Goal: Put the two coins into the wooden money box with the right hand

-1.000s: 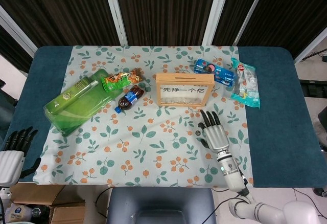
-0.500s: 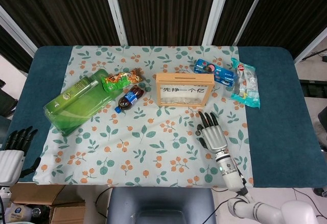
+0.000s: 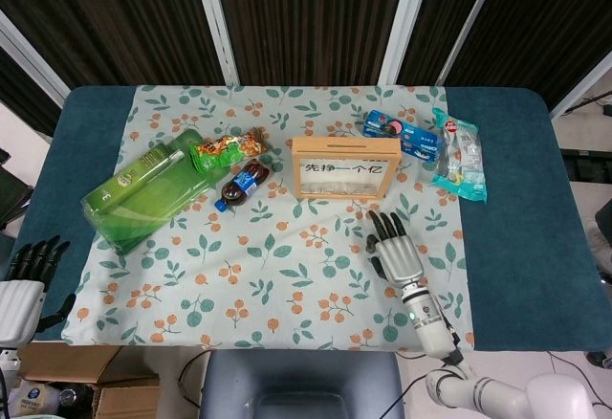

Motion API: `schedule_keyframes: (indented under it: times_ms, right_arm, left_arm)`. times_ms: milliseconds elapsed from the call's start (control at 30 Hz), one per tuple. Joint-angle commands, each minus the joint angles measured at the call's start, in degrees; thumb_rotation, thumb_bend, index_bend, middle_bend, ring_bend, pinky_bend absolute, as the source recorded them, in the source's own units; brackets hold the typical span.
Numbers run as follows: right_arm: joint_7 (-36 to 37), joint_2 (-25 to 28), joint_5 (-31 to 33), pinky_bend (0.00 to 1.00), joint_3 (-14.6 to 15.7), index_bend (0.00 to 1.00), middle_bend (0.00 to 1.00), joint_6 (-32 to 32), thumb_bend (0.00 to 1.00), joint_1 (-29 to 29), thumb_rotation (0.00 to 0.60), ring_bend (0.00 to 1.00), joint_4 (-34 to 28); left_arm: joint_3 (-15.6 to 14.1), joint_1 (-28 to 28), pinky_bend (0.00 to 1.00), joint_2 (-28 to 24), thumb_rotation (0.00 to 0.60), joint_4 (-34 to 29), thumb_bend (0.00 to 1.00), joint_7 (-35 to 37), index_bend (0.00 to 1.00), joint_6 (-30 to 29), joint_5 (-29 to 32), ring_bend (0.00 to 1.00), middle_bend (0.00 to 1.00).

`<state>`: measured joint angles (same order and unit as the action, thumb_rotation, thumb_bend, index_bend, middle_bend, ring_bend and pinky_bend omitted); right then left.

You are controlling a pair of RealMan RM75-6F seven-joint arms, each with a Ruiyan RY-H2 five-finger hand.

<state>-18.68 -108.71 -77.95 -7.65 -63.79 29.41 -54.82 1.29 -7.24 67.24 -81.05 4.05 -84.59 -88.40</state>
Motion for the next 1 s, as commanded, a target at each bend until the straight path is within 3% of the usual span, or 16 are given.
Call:
schedule_keyframes:
  times_ms: [33,1000]
  right_arm:
    - [-0.36,-0.01,0.24,0.00,0.11,0.55,0.01,0.41,0.38,0.06,0.600,0.00,0.14]
    - [0.63,-1.51,-0.90,0.00,0.44,0.70,0.05,-1.54,0.38,-0.21,0.600,0.00,2.50]
  left_arm:
    - [-0.01,0.02,0.00,-0.05,0.600,0.00,0.34,0.07,0.00,0.03,0.05,0.00,0.00]
    - [-0.16,0.06,0.00,0.38,0.598,0.95,0.34,1.10,0.00,0.29,0.16,0.00,0.00]
